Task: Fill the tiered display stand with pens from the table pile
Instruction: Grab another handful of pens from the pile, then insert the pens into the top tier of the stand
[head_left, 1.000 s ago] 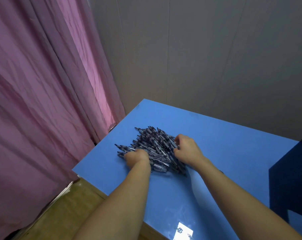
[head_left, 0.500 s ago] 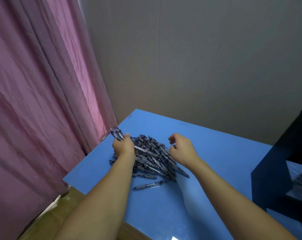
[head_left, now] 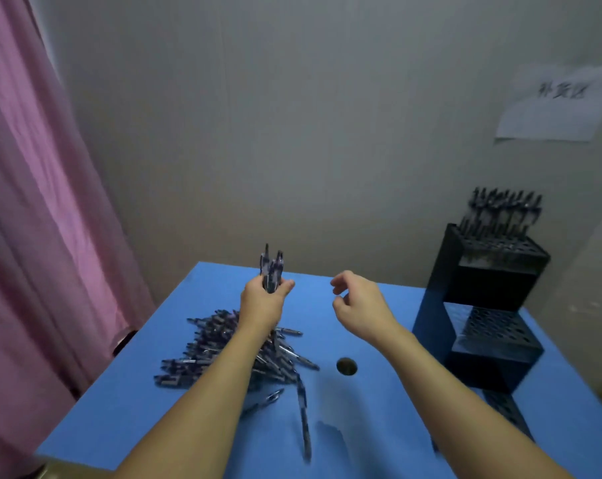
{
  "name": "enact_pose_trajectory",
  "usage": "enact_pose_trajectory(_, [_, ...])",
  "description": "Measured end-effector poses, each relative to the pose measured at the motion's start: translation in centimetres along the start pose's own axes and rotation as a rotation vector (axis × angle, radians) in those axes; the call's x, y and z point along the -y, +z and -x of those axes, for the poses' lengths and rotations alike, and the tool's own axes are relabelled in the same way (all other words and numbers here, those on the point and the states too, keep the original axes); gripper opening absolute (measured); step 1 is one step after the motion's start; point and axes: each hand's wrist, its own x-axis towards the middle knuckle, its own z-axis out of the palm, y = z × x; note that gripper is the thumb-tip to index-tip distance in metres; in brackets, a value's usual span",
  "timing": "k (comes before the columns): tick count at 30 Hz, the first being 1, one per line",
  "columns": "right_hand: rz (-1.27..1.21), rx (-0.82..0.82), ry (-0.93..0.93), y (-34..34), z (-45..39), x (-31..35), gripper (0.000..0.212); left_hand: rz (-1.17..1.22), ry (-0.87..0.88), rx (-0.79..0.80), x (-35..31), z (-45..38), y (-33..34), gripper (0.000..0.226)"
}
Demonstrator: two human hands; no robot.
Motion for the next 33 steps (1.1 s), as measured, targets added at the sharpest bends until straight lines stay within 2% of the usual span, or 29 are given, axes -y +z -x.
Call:
enact_pose_trajectory(9, [-0.01, -0.16, 0.121, -7.7, 5.0, -6.1, 0.029, -0.005, 0.133, 0.234, -4.1, 2.9, 9.1, 0.021])
enact_pose_trajectory(17, [-0.077, -0.278, 0.053, -15.1, 5.2, -11.2, 0.024, -0.048, 0.241, 0.355, -8.6, 5.8, 19.4, 0.016])
enact_pose_trajectory(22, [-0.155, -0.357, -0.064, -20.8, 4.7, -14.3, 0.018, -0.024, 0.325, 0.395, -12.0, 7.9, 25.2, 0.008])
enact_pose_trajectory(27, [-0.174, -0.381, -0.213, -25.1, 3.5, -15.6, 0.029, -0.009, 0.391, 0.381, -15.0, 9.6, 28.5, 0.014])
enact_pose_trajectory(33, [-0.18, -0.394, -0.151, -26.6, 1.9, -15.9, 0.027, -0.166, 0.483, 0.327, -16.3, 9.7, 29.6, 0.006])
